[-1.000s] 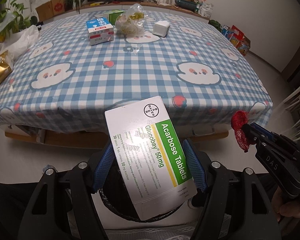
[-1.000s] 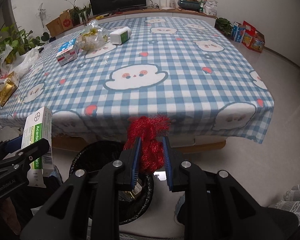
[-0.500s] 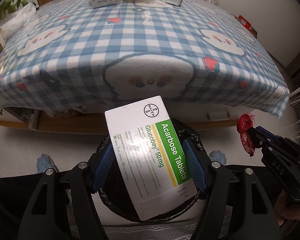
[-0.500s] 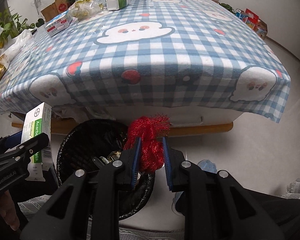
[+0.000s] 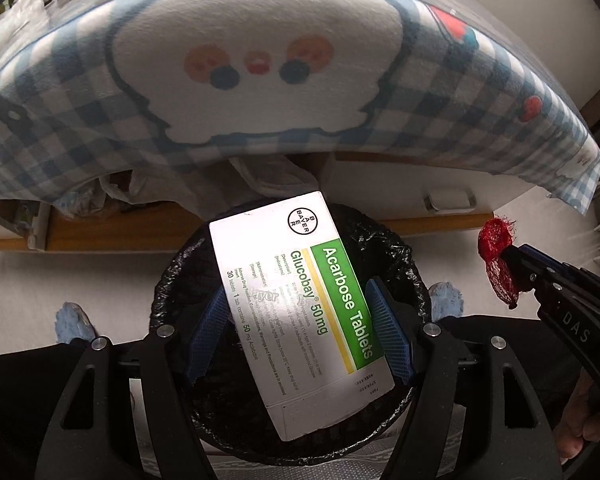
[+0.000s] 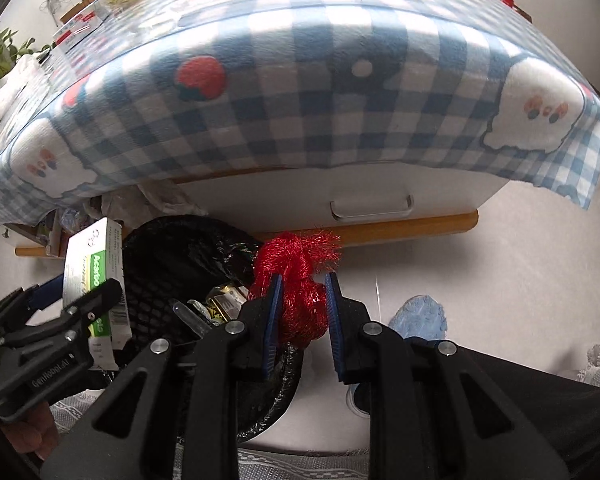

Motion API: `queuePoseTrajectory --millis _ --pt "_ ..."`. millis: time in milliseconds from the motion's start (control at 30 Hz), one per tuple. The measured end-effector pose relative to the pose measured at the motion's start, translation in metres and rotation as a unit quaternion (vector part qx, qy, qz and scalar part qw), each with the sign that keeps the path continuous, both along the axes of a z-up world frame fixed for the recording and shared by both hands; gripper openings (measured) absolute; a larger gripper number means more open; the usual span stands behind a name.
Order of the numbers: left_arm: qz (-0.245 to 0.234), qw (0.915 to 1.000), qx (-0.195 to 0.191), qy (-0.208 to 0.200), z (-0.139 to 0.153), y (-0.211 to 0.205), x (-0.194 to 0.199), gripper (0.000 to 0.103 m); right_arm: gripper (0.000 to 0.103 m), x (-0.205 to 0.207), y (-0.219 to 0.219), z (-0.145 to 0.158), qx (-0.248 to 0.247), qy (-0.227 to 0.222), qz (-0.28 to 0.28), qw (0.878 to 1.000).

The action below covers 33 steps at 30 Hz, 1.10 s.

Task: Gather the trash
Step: 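Open the left tool to drop the tablets box into the bin, then lower the right tool into the bin and release the red tinsel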

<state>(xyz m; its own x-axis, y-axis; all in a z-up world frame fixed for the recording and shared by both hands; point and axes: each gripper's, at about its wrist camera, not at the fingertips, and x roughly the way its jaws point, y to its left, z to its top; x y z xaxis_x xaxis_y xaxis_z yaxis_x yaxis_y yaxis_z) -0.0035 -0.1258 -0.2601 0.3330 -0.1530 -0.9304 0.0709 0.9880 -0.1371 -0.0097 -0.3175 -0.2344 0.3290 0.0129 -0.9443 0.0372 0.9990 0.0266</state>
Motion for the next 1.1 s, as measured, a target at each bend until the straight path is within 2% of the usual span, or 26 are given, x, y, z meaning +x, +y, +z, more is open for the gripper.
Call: queuePoseTrajectory --millis 367,467,833,1100 --pt "-0.007 0.9999 0.008 -0.01 -0.002 -0.005 -0.002 0.071 0.02 0.003 0.002 -0.004 0.006 -0.002 -0.003 1.0" --pt "-0.005 0.9998 0.013 -0.017 0.001 -0.003 -0.006 0.082 0.021 0.003 0.004 -0.002 0.009 -0.004 -0.001 1.0" --pt "0.027 0.9988 0.025 -0.033 0.02 0.032 -0.018 0.097 0.021 -0.004 0.024 0.013 0.021 -0.024 0.019 0.999" --pt "0.054 0.9971 0.025 -0.047 0.037 0.062 -0.03 0.097 0.021 -0.013 0.04 0.026 0.023 -0.04 0.035 0.998"
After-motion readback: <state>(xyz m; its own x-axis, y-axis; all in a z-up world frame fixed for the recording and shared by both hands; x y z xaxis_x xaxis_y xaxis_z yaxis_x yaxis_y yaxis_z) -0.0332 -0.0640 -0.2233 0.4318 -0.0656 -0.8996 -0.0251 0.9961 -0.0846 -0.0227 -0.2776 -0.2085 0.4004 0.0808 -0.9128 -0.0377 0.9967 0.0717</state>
